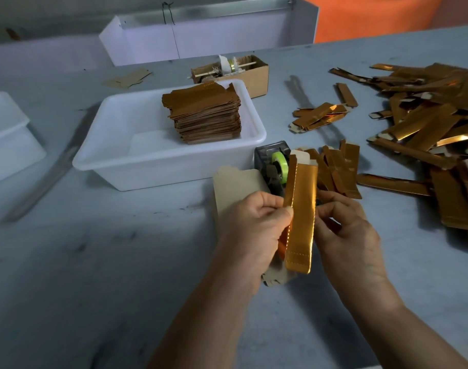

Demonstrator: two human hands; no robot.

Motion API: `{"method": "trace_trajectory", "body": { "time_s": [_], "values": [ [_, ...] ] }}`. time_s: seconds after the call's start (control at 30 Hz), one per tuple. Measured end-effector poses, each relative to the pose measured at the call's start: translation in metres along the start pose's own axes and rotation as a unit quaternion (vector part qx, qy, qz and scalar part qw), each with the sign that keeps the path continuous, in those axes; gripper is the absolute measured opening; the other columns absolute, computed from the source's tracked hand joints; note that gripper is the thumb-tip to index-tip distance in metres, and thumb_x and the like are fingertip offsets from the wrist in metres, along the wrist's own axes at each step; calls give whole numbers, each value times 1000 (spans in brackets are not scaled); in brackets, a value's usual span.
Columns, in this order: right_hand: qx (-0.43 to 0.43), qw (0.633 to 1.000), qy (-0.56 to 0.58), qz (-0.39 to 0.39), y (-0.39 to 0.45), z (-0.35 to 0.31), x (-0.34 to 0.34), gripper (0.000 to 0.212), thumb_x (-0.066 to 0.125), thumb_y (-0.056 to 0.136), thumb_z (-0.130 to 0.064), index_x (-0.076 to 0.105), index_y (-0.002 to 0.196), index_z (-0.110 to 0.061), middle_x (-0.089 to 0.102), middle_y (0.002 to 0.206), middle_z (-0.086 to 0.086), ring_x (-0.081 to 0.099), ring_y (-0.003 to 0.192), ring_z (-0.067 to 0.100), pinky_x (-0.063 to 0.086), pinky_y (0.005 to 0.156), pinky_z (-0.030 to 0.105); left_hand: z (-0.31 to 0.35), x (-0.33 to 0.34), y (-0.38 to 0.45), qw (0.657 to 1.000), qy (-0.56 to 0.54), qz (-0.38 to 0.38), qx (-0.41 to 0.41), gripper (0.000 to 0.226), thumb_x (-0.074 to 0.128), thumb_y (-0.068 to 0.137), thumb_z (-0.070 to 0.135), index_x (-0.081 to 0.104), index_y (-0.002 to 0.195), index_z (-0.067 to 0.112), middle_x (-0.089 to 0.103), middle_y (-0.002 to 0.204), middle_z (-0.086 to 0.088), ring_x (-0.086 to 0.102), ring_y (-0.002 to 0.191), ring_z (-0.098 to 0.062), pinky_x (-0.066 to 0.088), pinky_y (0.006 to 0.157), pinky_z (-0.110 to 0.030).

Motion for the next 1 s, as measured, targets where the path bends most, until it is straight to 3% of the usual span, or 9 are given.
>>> {"method": "trace_trajectory", "body": {
  "time_s": [0.13,0.23,0.33,0.43,0.57,0.7,0.8,0.9,1.0],
  "values": [
    [-23,996,-90,-12,6,-3,-1,20,64,85,-12,57,70,-22,50,127,-4,52,110,13,38,78,14,-1,0,1,1000,0,19,-12,4,64,90,17,67,93,17,66,73,8,55,47,4,39,45,-9],
    [-7,998,-68,-15,9,1,-10,11,60,88,-13,58,77,-16,54,120,-8,50,98,4,34,67,7,-2,1,2,1000,-10,14,-24,5,64,90,16,67,93,16,66,73,8,56,48,3,39,45,-9],
    [33,998,50,-32,6,2,-25,6,57,87,-26,58,83,-22,60,105,-16,58,94,6,45,75,24,-2,0,1,1000,-9,10,-25,7,63,90,17,68,95,16,68,79,7,57,57,-1,40,48,-10],
    [69,978,169,-100,2,-9,-31,17,56,69,-39,63,79,-27,67,89,-10,65,84,7,48,79,31,-2,-2,-2,999,-39,2,-32,6,63,90,16,67,93,18,68,79,6,56,55,0,40,47,-12],
    [10,969,156,-192,-3,-38,-32,22,58,64,-40,69,80,-31,67,79,-4,64,74,10,48,71,32,1,-5,-7,993,-106,-13,-52,10,63,90,8,68,98,9,73,88,-6,71,66,-12,56,60,-21],
    [-61,960,109,-249,-7,-63,-22,30,55,57,-49,71,80,-37,70,81,-8,64,77,5,50,58,21,4,-7,-10,991,-128,-22,-45,8,65,87,5,68,94,2,75,86,-11,74,76,-20,61,74,-31],
    [-71,959,99,-255,-5,-68,-14,22,55,67,-37,72,79,-32,70,80,-12,62,77,-1,46,60,7,5,-7,-13,990,-129,-34,-41,6,65,87,5,71,90,6,76,84,-8,74,75,-18,61,73,-29],
    [-82,964,95,-236,-5,-69,-11,19,57,71,-27,71,83,-31,68,78,-14,61,74,-4,45,59,6,5,-6,-15,989,-134,-39,-39,6,66,86,5,72,87,8,76,84,-6,74,75,-16,60,70,-26],
    [-85,970,70,-216,-4,-67,-11,35,55,66,-32,59,99,-43,65,81,-16,60,77,-6,44,59,3,3,-6,-16,988,-142,-44,-42,9,65,87,5,72,90,8,76,85,-5,74,76,-16,60,73,-27]
  ]
}}
Point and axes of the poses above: each hand's wrist, its own y-axis towards the middle knuckle, its own x-axis out of the palm, z = x × y, the point moved 7 cm from there along y, towards the middle knuckle
